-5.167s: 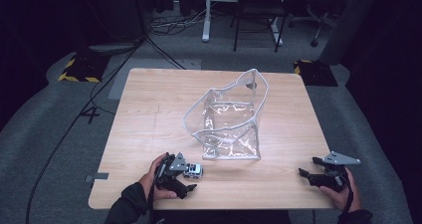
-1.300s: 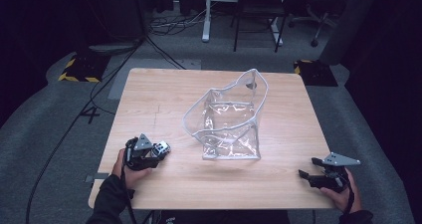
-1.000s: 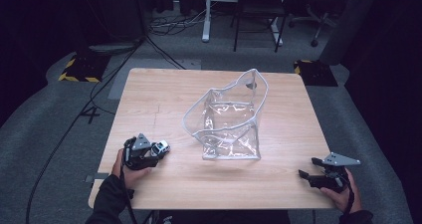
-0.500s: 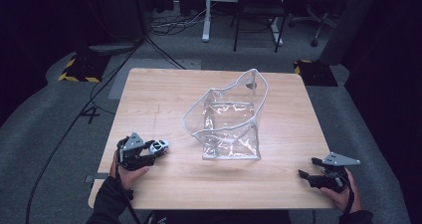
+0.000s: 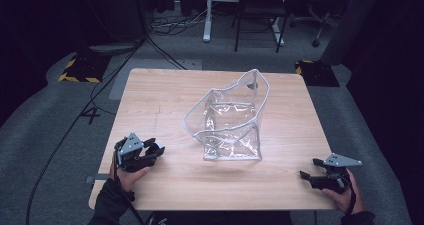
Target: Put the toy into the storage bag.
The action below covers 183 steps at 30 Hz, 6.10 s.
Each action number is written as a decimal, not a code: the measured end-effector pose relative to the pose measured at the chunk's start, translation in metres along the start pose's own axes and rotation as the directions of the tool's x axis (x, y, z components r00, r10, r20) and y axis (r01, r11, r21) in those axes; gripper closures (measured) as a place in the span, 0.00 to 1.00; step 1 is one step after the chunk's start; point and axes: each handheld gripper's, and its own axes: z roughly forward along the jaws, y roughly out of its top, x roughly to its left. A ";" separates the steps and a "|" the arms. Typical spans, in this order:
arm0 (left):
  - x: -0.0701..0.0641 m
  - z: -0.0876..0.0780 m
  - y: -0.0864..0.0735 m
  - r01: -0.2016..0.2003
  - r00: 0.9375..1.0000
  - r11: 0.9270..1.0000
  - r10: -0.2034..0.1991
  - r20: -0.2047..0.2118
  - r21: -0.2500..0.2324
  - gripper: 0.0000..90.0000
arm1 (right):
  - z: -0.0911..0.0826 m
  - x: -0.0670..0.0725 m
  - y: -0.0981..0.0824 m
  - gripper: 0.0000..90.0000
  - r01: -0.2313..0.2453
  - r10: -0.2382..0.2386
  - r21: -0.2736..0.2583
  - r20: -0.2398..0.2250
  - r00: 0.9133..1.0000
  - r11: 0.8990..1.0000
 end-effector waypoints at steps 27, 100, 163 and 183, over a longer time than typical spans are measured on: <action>-0.003 -0.015 0.021 -0.009 1.000 0.996 0.008 -0.010 -0.091 0.54 | 0.000 0.000 0.000 0.22 -0.003 0.003 0.000 -0.003 1.000 1.000; 0.000 0.007 0.197 -0.134 0.991 0.977 0.132 -0.025 -0.164 0.54 | 0.000 0.000 0.000 0.22 -0.002 0.002 0.001 -0.001 1.000 1.000; -0.093 0.137 0.279 -0.308 0.939 0.951 0.307 0.154 -0.014 0.54 | 0.000 0.001 -0.001 0.22 0.007 -0.007 -0.002 -0.006 1.000 1.000; -0.110 0.172 0.274 -0.439 0.894 0.876 0.404 0.194 0.198 0.53 | 0.000 0.001 -0.001 0.22 0.006 -0.006 -0.006 -0.005 1.000 1.000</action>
